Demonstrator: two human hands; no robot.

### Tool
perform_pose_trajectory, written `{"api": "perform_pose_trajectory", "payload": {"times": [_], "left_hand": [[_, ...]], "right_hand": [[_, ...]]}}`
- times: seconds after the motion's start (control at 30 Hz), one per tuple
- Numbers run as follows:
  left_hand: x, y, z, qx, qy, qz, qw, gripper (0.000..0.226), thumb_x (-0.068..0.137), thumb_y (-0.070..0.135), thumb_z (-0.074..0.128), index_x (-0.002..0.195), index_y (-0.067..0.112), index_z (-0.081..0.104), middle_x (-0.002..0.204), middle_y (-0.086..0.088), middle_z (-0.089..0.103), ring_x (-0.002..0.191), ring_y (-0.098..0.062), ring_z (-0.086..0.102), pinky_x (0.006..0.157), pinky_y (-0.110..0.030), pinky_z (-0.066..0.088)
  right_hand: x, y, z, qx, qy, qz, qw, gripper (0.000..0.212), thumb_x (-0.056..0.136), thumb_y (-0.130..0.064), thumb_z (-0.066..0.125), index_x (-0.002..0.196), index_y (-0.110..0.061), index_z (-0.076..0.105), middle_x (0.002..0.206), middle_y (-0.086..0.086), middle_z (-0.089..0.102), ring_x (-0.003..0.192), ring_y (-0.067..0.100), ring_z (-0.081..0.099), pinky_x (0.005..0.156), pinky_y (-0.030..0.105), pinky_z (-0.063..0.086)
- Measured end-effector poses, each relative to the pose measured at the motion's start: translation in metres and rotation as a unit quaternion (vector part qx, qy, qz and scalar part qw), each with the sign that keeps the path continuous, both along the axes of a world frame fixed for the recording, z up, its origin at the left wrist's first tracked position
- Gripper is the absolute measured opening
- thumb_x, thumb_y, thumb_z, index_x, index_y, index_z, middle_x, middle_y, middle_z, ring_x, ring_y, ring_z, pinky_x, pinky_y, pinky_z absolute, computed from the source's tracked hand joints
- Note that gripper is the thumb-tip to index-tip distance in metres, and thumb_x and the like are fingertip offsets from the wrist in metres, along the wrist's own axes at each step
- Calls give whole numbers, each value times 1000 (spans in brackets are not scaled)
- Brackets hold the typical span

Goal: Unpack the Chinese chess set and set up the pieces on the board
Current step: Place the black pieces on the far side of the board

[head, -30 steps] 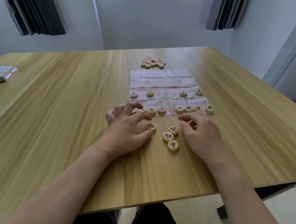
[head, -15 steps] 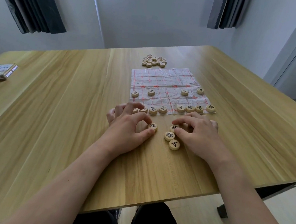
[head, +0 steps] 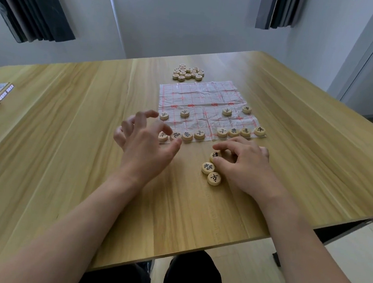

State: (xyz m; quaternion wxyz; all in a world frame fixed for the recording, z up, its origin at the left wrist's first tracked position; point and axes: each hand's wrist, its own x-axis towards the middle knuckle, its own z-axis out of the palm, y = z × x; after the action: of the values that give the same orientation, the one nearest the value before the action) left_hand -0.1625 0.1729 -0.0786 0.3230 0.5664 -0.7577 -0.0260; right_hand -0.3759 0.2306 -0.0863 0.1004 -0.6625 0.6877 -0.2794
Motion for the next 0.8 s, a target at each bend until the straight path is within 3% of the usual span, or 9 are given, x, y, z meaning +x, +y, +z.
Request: {"api": "perform_pose_trajectory", "payload": {"times": [0.17, 0.33, 0.6, 0.8], "left_hand": [[-6, -27, 8, -2, -36, 56, 998, 30, 84, 56, 62, 99, 31, 67, 140, 3, 36, 137, -25, 18, 110, -49, 11], [-16, -58, 10, 61, -49, 111, 991, 32, 83, 55, 59, 102, 31, 66, 141, -2, 34, 135, -30, 20, 106, -48, 16], [-35, -80, 8, 95, -76, 125, 985, 32, 80, 58, 61, 93, 29, 67, 138, -3, 35, 131, -30, 22, 105, -50, 19], [-37, -80, 6, 115, -111, 138, 977, 38, 79, 58, 55, 98, 27, 67, 136, -4, 37, 127, -31, 24, 103, -52, 22]], "right_hand": [[0, 1, -1, -1, 5, 0, 1000, 27, 85, -48, 61, 111, -42, 64, 119, -17, 52, 117, 7, 42, 95, 30, 18], [-1, -1, -2, -10, 7, 4, 1000, 26, 89, -46, 58, 114, -43, 63, 116, -18, 53, 115, 7, 41, 96, 31, 18], [0, -3, -7, -37, 14, 15, 999, 29, 94, -40, 54, 123, -40, 60, 115, -16, 55, 113, 9, 43, 95, 30, 18], [1, -3, -9, -56, 13, 11, 998, 29, 95, -37, 53, 123, -37, 61, 118, -13, 57, 116, 12, 45, 94, 29, 18]]}}
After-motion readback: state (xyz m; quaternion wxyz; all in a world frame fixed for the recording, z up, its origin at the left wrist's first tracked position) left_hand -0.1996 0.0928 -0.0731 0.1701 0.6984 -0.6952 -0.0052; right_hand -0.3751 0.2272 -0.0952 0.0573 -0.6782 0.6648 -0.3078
